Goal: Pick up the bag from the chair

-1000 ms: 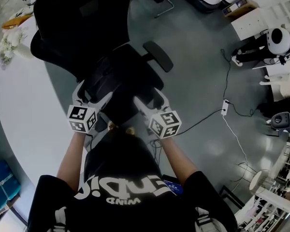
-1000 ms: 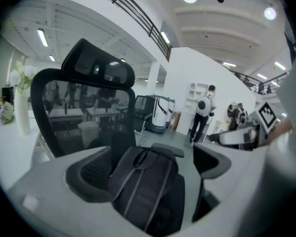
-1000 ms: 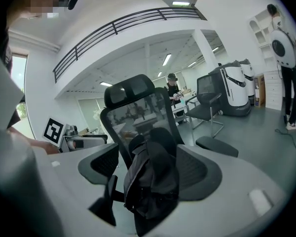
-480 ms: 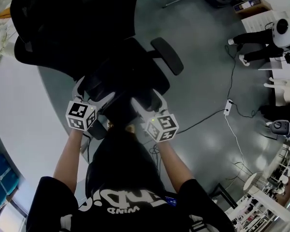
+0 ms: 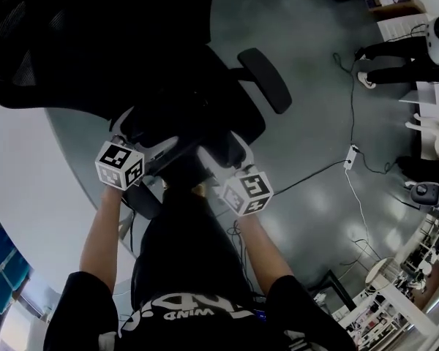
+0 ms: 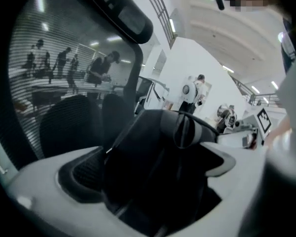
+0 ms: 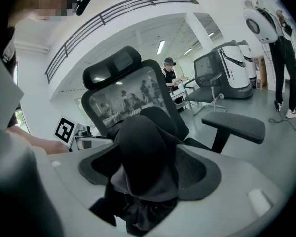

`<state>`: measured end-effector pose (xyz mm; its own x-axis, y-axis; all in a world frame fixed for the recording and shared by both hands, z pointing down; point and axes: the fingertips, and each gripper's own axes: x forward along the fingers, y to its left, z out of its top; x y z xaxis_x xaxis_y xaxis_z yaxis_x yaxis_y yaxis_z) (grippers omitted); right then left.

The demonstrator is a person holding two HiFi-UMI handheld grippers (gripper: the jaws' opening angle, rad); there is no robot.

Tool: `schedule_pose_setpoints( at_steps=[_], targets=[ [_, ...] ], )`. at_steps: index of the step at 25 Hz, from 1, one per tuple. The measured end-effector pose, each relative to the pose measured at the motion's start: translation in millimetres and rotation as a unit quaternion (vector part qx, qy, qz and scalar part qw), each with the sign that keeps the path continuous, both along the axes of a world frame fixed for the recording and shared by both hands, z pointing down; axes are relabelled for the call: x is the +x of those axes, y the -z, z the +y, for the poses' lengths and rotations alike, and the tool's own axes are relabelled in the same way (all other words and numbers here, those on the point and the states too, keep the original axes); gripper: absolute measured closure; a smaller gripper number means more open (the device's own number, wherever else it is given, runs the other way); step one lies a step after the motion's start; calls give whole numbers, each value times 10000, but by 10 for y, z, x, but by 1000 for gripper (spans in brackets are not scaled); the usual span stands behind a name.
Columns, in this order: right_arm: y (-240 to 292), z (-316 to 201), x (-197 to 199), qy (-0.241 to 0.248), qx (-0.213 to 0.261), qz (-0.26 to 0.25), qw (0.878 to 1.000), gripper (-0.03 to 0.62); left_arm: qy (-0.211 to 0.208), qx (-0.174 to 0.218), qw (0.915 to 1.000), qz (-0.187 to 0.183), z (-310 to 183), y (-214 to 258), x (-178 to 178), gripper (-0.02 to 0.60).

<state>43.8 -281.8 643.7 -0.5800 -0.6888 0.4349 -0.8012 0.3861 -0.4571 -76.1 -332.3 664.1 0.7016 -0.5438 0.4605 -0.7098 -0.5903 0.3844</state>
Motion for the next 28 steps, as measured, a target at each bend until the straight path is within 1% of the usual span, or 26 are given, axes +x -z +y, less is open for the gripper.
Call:
schedule_pose_setpoints(
  at_steps=[2,6,7,9,11,14,20,24,28],
  targets=[
    [-38,-17,-28,77,15,-40,10000,261,-107,-82,9999,73,-37,-80,22,-14],
    [-166,-5,-107,201,-75,-83,9997,291,-262,-102,9996,63,-74,-245,74,-14],
    [-178,3,-127,232,-108,-97,9996,304,-283,-103,9995,57,-76,-264,90,-11],
    [-212,1,-159,270,-139,-95,9995,350,-302,-107,9995,54,-89,-304,117,-4],
    [-243,-13,-187,247,-139,-55,9996,371,-325,-129,9994,75,-92,-336,134,20],
    [-279,7,-213,180,-192,-11,9997,398,-393,-204,9990,84,-37,-350,162,74],
    [-325,57,-218,69,-334,58,9994,454,-578,-406,9974,133,108,-318,269,227],
    [-363,79,-249,61,-367,104,9993,480,-677,-472,9965,150,171,-319,269,292],
    [-307,97,-279,131,-324,155,9993,508,-760,-404,9963,84,242,-215,262,353]
  ],
)
